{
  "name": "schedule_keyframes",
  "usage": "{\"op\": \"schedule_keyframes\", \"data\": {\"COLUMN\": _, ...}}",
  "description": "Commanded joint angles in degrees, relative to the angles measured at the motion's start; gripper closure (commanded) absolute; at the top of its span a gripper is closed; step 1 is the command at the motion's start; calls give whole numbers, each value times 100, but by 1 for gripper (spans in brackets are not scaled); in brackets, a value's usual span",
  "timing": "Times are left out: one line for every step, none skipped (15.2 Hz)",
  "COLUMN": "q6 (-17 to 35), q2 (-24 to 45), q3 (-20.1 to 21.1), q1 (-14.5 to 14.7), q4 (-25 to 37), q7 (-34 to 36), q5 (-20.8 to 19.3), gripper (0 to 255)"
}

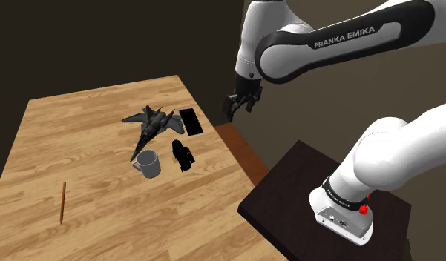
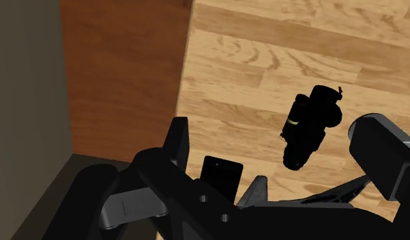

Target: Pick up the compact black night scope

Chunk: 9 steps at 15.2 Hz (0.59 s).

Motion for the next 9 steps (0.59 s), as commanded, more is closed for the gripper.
{"op": "schedule_keyframes", "data": {"q6": 414, "q2": 439, "q3": 212, "q1": -29, "q4": 84, "q7": 278, "q5": -59, "gripper": 0}}
{"op": "schedule_keyframes", "data": {"q6": 601, "q2": 650, "q3": 313, "q1": -48, "q4": 128, "q7": 423, "q5": -112, "gripper": 0}}
{"op": "schedule_keyframes", "data": {"q6": 783, "q2": 867, "q3": 415, "q1": -73, "q4": 181, "q7": 575, "q5": -179, "gripper": 0}}
{"op": "schedule_keyframes", "data": {"q6": 958, "q2": 1091, "q3": 514, "q1": -100, "q4": 243, "q7": 738, "q5": -264, "gripper": 0}}
{"op": "schedule_keyframes", "data": {"q6": 1127, "q2": 1320, "q3": 609, "q1": -130, "q4": 314, "q7": 911, "q5": -369, "gripper": 0}}
{"op": "schedule_keyframes", "data": {"q6": 1288, "q2": 1555, "q3": 700, "q1": -160, "q4": 394, "q7": 1097, "q5": -495, "gripper": 0}}
{"op": "schedule_keyframes", "data": {"q6": 1439, "q2": 1794, "q3": 785, "q1": -191, "q4": 484, "q7": 1295, "q5": -642, "gripper": 0}}
{"op": "schedule_keyframes", "data": {"q6": 1580, "q2": 2039, "q3": 862, "q1": -218, "q4": 584, "q7": 1506, "q5": -813, "gripper": 0}}
{"op": "schedule_keyframes", "data": {"q6": 1709, "q2": 2289, "q3": 928, "q1": -240, "q4": 693, "q7": 1730, "q5": -1005, "gripper": 0}}
